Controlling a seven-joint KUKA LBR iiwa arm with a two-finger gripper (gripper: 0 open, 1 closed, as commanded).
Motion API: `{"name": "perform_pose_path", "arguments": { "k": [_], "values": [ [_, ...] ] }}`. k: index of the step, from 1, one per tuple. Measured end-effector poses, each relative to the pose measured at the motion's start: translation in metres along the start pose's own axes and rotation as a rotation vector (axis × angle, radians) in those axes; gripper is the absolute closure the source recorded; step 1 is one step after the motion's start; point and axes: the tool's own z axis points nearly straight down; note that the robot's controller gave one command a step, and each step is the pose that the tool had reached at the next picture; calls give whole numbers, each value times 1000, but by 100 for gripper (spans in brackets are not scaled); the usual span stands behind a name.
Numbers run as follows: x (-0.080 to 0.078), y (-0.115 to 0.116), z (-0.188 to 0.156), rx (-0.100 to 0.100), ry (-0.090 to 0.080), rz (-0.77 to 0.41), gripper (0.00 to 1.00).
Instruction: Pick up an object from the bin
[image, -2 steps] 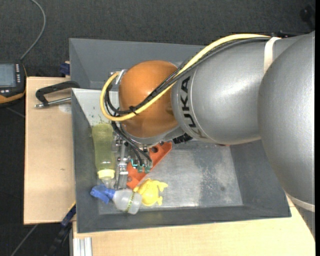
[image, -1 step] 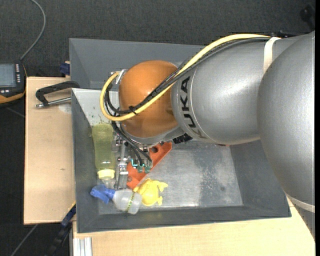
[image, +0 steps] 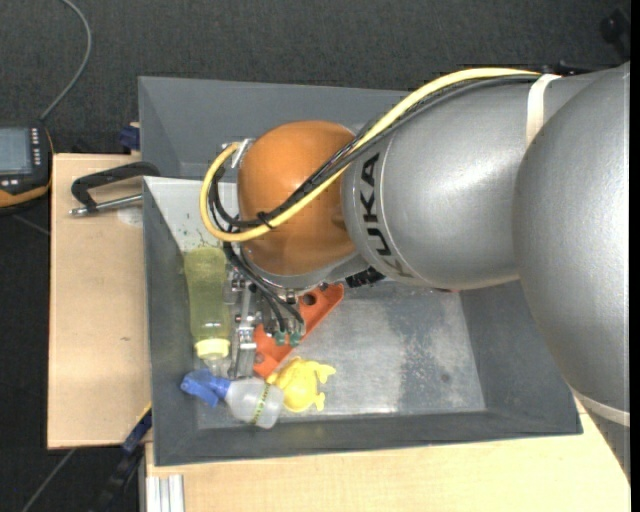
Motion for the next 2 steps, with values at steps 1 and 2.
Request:
{"name": "perform_pose_path", "arguments": {
  "k": [1,2],
  "values": [
    [-9,-26,12,-4,-1,108,0],
    [-28,-54,5,3,0,347,0]
  ]
}}
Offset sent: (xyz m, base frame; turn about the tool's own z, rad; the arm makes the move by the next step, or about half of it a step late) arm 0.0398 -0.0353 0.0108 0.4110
